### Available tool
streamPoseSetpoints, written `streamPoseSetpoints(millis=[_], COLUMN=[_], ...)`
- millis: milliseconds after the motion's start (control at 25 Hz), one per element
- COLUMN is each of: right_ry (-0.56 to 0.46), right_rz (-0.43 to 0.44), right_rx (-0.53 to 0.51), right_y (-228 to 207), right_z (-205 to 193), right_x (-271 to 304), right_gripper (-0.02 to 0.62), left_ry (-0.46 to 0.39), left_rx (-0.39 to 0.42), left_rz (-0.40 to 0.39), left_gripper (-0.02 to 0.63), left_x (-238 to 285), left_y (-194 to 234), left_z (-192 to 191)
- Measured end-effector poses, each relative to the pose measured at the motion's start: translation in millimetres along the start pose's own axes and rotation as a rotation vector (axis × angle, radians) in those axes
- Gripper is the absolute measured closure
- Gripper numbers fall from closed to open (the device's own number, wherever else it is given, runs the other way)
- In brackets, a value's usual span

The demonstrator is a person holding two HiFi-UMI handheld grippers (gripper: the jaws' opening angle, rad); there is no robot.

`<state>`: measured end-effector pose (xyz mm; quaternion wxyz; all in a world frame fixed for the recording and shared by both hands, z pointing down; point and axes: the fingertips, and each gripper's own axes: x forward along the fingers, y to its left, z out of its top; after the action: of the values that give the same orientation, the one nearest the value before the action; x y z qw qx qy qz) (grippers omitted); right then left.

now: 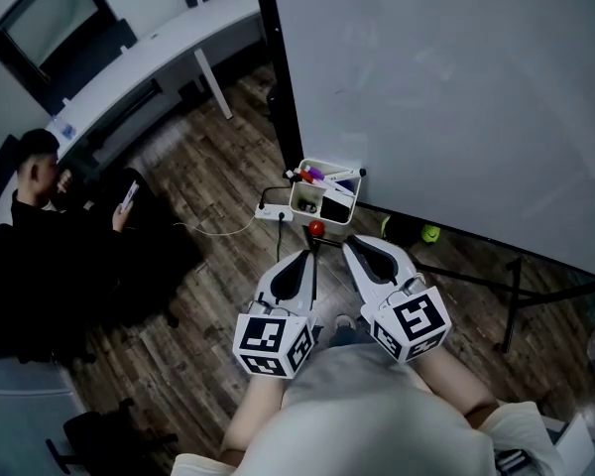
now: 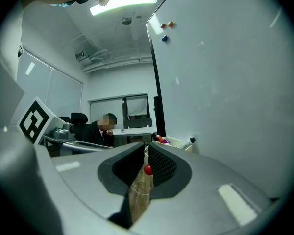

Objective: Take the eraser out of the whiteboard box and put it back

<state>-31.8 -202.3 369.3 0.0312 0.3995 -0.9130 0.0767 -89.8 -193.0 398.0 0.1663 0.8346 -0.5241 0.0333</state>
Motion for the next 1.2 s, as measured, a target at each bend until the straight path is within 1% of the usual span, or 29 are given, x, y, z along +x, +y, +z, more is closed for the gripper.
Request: streamPoseSetpoints(millis=[160, 720, 840, 1200], right_ry=[0.005, 0.043, 0.053, 0.063], right_rz=[0.016, 0.031, 0.038, 0.065], right_rx=[-0.009, -0.077, -0.089, -0.091], right_y=[-10.0, -43.0, -46.5, -51.0], right_z=[1.2, -6.1, -8.3, -12.5], right_x=[10.5, 51.2, 58.1, 70.4], right_gripper=[0.536, 0.349, 0.333, 0.33], left_ry=[-0.005, -0.023, -0.025, -0.027], left_rx=[0.002, -0.009, -0.011, -0.015], left_rz=[0.01, 0.051, 0.056, 0.078], left_gripper=[0.604, 0.604, 0.604, 0.604], left_x=[11.8, 45.9, 51.4, 61.0], left_y=[3.6, 25.7, 29.2, 36.6], left_z=[4.2, 10.2, 12.2, 17.1])
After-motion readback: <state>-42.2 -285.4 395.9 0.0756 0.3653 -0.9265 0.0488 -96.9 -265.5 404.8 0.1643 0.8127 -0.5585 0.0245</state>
